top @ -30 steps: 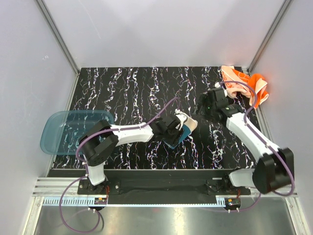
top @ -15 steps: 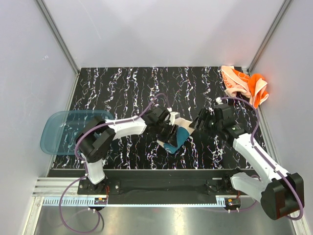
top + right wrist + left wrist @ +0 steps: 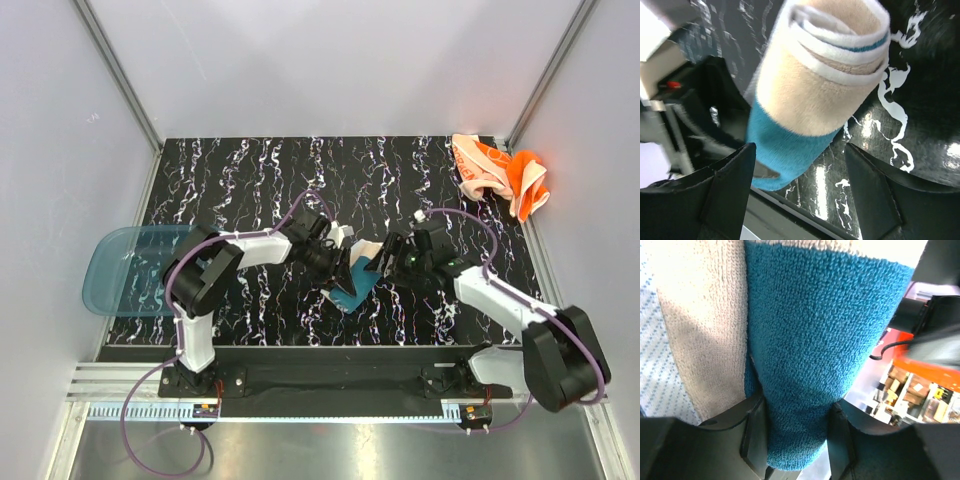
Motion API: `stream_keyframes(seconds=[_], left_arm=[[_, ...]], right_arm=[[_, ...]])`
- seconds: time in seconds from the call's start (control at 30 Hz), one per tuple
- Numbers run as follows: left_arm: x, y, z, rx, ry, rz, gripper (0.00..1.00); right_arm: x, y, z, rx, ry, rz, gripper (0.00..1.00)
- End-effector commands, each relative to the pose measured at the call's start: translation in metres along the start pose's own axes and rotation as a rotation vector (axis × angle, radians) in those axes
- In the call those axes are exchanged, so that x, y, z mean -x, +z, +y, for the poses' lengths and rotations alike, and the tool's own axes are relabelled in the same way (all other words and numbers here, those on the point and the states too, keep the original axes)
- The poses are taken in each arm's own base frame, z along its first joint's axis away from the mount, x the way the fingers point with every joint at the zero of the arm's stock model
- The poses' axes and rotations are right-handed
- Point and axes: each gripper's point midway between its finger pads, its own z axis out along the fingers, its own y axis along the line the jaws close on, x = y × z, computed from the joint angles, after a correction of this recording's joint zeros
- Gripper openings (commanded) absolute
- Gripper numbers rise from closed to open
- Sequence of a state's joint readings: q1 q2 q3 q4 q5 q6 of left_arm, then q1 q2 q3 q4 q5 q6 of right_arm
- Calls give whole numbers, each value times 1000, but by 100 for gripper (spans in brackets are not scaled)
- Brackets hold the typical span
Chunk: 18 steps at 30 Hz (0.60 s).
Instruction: Roll the towels
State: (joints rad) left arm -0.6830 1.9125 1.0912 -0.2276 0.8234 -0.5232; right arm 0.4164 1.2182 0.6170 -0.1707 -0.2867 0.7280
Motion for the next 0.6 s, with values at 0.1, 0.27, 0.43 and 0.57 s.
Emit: stream_keyframes(seconds=[0.1,0.27,0.43,0.57], left_arm=[[-5,8,7,-23,-54,49,45],[-3,9,8,-16,-51,55,46],[0,-3,16,108,-10,40,56],[11,-26,28,305,47,-35,68]], right_arm=[[-4,28,5,-23,-1,29,78],[-15,43,-12,-119,5,67,70],[-24,50,-34,-222,13,97,62],[-26,54,-41,-264,9,116,58]])
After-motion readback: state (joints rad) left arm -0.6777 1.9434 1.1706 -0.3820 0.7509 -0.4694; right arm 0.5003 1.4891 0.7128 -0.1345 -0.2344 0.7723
